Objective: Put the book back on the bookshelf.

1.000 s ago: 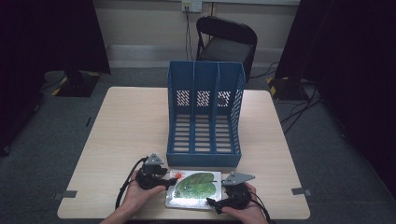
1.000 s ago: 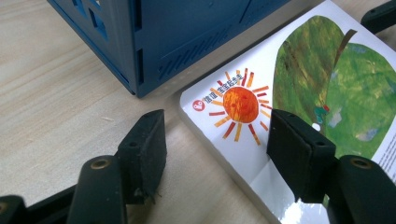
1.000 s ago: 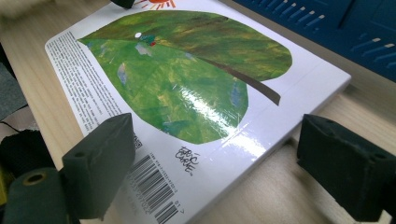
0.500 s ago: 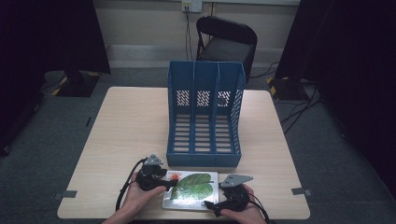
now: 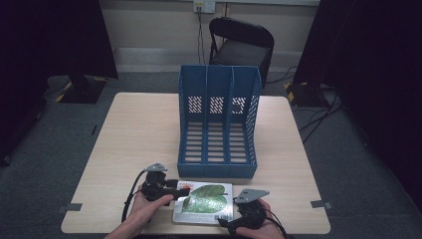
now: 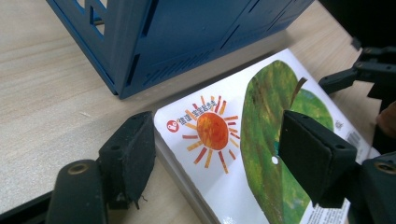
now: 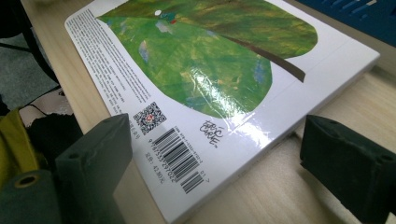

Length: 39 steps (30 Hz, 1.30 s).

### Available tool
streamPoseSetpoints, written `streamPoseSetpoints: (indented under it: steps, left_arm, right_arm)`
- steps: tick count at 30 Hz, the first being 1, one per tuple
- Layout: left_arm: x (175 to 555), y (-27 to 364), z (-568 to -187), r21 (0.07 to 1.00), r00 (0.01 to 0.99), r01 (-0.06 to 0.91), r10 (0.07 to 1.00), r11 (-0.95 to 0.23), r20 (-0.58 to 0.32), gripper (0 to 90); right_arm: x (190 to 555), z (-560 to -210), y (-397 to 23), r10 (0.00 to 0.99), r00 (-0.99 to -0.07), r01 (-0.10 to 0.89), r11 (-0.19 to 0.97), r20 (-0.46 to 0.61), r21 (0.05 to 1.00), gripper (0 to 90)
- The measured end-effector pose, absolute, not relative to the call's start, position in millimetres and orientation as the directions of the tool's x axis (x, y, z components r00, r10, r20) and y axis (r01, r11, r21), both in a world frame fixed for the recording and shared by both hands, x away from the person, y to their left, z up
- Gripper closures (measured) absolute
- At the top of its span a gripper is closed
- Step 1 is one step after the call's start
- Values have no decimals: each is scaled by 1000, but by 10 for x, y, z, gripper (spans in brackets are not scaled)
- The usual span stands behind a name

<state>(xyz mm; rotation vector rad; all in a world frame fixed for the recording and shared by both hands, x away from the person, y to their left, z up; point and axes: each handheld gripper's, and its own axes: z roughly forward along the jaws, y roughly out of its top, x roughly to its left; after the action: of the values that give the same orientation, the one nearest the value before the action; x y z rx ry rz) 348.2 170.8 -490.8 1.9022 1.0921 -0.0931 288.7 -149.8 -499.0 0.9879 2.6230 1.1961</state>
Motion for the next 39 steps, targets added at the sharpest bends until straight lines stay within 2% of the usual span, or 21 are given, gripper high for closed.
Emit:
streamPoseSetpoints:
  steps: [11, 19, 21, 25, 33, 39]
  left_arm:
    - [3478, 1795, -4841, 675, 590, 729, 605, -114, -535, 303]
    - [3462, 1816, -4821, 658, 572, 750, 565, -67, -595, 300]
    - [3450, 1769, -4820, 657, 597, 748, 524, -91, -607, 345]
    - [3413, 1684, -4801, 669, 627, 729, 533, -143, -569, 339]
    - [3408, 1555, -4835, 650, 667, 725, 466, -228, -581, 465]
    - [3418, 1552, -4844, 640, 674, 724, 460, -257, -578, 465]
  right_arm:
    - [2815, -4989, -1485, 580, -805, 487, 526, 125, 697, 86]
    - [2806, -4987, -1501, 579, -804, 493, 521, 136, 696, 84]
    - [2777, -4985, -1506, 579, -803, 496, 522, 138, 695, 85]
    - [2725, -4989, -1471, 584, -807, 474, 546, 91, 691, 84]
    - [2785, -4985, -1451, 576, -806, 491, 523, 135, 697, 82]
    - [2841, -4994, -1359, 546, -827, 468, 532, 136, 706, 84]
